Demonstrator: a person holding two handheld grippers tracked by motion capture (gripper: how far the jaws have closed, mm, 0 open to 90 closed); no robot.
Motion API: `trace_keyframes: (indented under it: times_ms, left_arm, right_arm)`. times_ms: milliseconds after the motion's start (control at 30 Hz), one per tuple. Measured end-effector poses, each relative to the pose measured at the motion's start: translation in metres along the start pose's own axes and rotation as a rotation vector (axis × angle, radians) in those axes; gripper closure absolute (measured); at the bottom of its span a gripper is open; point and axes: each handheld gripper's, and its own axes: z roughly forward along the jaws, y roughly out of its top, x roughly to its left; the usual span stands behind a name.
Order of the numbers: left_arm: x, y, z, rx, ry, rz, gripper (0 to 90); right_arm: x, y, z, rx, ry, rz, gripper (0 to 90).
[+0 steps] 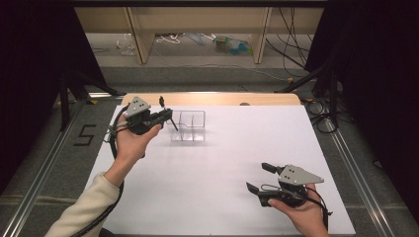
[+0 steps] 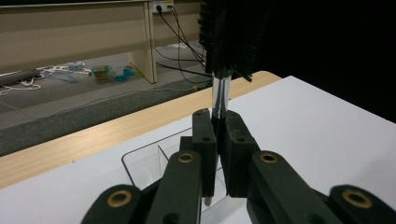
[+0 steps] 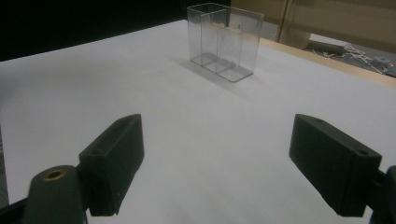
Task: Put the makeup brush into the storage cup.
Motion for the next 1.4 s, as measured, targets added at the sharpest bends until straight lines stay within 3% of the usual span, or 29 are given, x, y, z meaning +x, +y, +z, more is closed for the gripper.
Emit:
trace_keyframes:
  times_ms: [367,700,967,1400]
  left_arm:
    - [0.0004,0.0033,0.0008,-0.008,0.002,-0.004,85.0]
    - [-0.0003,0.0057,0.0005,-0.006,0.013,-0.037,85.0]
    - [0.0014,0.0077,0.0036,-0.013,0.007,-0.009,85.0]
    - [0.0029,0.0098,0.0046,-0.016,0.015,-0.010,85.0]
  right_arm:
    - [0.0002,-0.0001,0.0000,0.001,0.003,0.001,18.9]
    - [0.0001,-0.0001,0.0001,0.002,0.003,0.001,19.0]
    - [0.0002,-0.0002,-0.0001,0.003,0.002,0.002,19.0]
    - [0.0000,-0.0003,0.0000,0.003,0.002,0.000,19.0]
